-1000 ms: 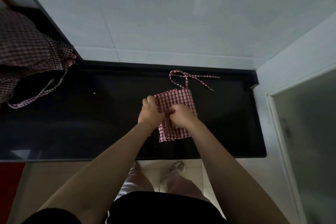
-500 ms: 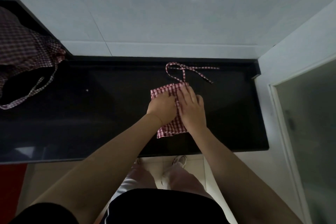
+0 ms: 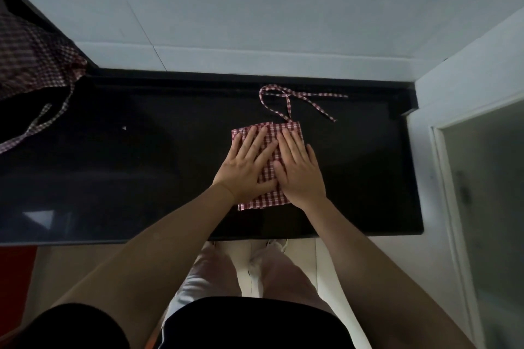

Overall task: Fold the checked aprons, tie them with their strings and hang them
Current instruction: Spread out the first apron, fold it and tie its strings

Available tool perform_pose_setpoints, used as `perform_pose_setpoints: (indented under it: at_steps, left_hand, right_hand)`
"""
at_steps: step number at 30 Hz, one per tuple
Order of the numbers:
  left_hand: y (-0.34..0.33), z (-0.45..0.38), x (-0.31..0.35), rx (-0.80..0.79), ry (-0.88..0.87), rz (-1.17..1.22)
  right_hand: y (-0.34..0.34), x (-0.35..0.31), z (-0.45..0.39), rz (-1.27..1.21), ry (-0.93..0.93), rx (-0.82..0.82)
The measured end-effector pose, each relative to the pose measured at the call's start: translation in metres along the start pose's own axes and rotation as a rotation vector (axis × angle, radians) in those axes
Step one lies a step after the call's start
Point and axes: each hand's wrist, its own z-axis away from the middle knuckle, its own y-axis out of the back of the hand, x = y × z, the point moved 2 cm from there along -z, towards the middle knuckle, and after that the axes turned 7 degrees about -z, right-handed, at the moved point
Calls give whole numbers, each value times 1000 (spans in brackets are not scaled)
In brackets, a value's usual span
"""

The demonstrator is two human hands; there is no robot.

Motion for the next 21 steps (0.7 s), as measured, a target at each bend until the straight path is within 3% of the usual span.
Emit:
perform_pose_setpoints:
  at_steps: [9,12,16,19,21]
  left_hand:
    - [-3,-6,-9,-31,-23,-25]
    - [-1,-6,0,-49,32,-57]
    - [4,-6,11,-63,92,-60]
    - [5,-5,18,-76,134,-39]
    - [6,-8,21,-78,162,-12]
  right_hand:
    - [7,6,-6,-19,24,-11]
    - [28,3,-3,-252,-262,83]
    - [49,9,-21,-473,-724,-206]
    - [55,2,-32,-467,-794,-348]
    - [55,-9,-36,-398,-753,-315]
